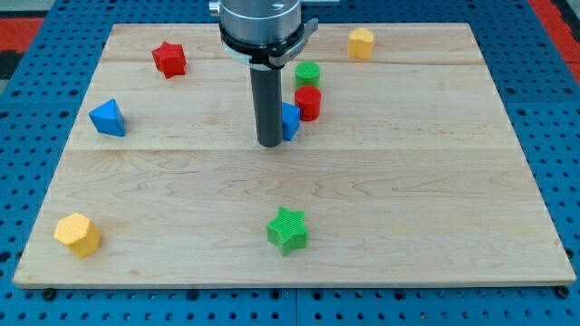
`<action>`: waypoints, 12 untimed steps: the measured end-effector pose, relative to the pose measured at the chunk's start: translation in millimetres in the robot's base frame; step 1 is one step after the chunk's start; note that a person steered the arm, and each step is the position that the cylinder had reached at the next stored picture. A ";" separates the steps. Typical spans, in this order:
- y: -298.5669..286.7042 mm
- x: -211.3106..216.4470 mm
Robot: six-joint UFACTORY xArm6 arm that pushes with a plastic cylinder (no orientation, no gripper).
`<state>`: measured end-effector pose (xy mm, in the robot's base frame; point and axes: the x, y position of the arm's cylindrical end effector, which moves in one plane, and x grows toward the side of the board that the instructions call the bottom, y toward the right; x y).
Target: Slide the blue cube towards up
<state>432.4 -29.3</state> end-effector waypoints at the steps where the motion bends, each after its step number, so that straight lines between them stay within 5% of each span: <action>1: 9.4 14.0; 4: 55.1 0.0; 7: -10.8 -23.8; 12: -9.5 -47.6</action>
<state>384.8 -38.8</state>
